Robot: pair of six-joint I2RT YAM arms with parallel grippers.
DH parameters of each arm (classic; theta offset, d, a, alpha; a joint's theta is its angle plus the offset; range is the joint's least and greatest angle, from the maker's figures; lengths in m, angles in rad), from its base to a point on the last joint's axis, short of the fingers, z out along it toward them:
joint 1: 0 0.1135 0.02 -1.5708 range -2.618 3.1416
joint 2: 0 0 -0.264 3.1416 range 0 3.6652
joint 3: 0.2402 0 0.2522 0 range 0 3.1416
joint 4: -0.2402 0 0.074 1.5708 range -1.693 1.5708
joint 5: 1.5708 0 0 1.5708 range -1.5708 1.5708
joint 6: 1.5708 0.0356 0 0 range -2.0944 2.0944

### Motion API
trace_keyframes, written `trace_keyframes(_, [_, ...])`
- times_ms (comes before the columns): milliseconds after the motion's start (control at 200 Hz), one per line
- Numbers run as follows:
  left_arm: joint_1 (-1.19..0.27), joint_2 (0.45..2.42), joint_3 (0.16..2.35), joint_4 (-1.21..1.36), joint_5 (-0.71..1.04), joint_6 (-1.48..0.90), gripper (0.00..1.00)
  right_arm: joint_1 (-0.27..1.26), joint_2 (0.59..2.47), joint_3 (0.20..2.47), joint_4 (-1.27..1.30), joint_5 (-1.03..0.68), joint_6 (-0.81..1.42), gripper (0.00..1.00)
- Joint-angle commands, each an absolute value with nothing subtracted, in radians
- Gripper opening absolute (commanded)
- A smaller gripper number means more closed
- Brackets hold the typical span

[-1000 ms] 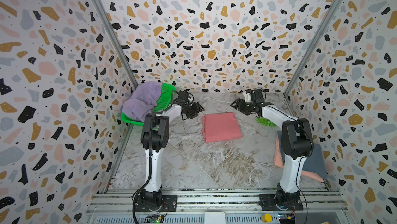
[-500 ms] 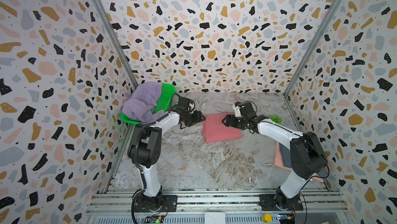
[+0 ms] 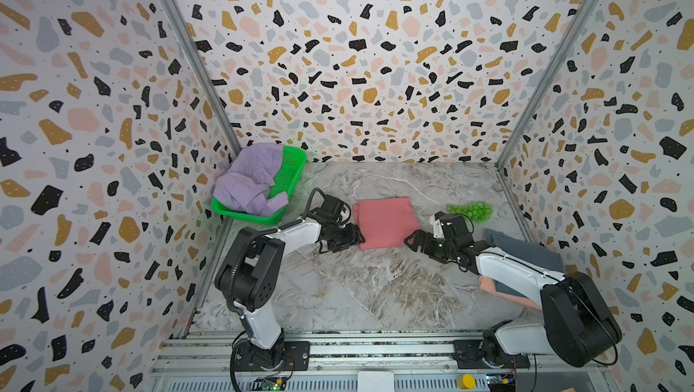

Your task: Fold and stack the t-shirts

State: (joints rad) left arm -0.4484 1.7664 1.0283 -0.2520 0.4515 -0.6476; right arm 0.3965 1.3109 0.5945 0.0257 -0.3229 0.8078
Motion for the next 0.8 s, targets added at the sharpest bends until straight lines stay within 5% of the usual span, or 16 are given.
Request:
trace_keyframes(0, [-0.499, 1.786, 1.006, -0.1, 0.483, -0.787, 0.67, 0.361, 1.218, 0.482, 0.175, -0.396, 0.933, 0.99])
trace_keyframes(55, [-0.513, 1.8, 0.999, -0.036, 0.491, -0.845, 0.61, 0.359, 1.187, 0.44, 0.202, -0.392, 0.956, 1.0])
trace_keyframes(185, [-0.54, 1.817, 1.049, -0.003, 0.481, -0.878, 0.26, 0.358, 1.159, 0.375, 0.279, -0.402, 1.009, 0.99])
trace_keyframes(290, [-0.572, 1.803, 1.096, -0.003, 0.474, -0.902, 0.07, 0.359, 1.171, 0.298, 0.483, -0.448, 1.131, 0.99])
trace_keyframes(400, [-0.606, 1.797, 1.104, 0.034, 0.495, -0.958, 0.0, 0.364, 1.216, 0.253, 0.654, -0.466, 1.217, 0.99])
trace_keyframes(791, [-0.675, 1.7, 1.064, 0.16, 0.506, -1.092, 0.0, 0.382, 1.473, 0.281, 1.002, -0.494, 1.436, 0.99])
